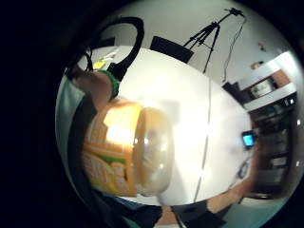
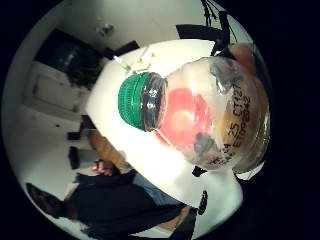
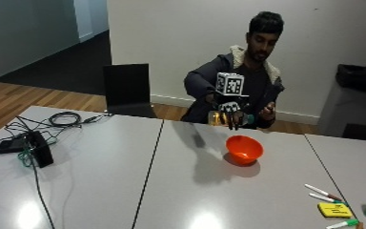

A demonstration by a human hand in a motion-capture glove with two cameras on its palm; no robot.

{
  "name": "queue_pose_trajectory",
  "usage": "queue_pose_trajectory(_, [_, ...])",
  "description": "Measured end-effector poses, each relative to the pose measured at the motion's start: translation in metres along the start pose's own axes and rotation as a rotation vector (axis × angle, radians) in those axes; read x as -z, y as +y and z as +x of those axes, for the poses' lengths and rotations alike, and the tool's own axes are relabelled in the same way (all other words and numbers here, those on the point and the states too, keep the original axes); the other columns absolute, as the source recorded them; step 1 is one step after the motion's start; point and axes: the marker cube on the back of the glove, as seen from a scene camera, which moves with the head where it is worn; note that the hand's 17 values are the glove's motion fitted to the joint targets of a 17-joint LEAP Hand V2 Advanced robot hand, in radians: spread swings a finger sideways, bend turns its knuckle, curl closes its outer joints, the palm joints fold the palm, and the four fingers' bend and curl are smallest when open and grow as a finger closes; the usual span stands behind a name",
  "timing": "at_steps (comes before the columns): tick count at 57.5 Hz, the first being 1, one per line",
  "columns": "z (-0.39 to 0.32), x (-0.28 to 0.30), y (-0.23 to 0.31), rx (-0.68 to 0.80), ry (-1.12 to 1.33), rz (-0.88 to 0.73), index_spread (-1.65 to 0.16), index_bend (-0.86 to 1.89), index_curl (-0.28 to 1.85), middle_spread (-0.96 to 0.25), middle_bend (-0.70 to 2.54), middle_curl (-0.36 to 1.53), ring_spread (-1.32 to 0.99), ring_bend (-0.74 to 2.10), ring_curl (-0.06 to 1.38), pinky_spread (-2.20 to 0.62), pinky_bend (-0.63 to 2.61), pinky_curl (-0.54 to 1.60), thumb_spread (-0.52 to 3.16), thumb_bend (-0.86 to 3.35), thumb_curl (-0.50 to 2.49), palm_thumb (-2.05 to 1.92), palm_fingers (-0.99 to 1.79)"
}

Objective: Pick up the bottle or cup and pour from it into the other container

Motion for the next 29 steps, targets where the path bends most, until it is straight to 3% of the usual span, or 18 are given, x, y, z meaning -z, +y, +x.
queue_pose_trajectory(3, [-0.003, -0.003, -0.002, 0.125, 0.083, -0.055, -0.32, 0.13, 0.3, -0.33, 0.32, 0.41, -0.21, 0.52, 0.37, -0.02, 0.33, 0.32, 0.58, -0.03, 0.46, 0.99, 1.15])
queue_pose_trajectory(29, [-0.054, -0.046, -0.018, 0.329, 0.668, -0.166, -0.33, 0.13, 0.3, -0.34, 0.3, 0.4, -0.22, 0.51, 0.37, -0.03, 0.31, 0.32, 0.58, -0.03, 0.46, 0.99, 1.15])
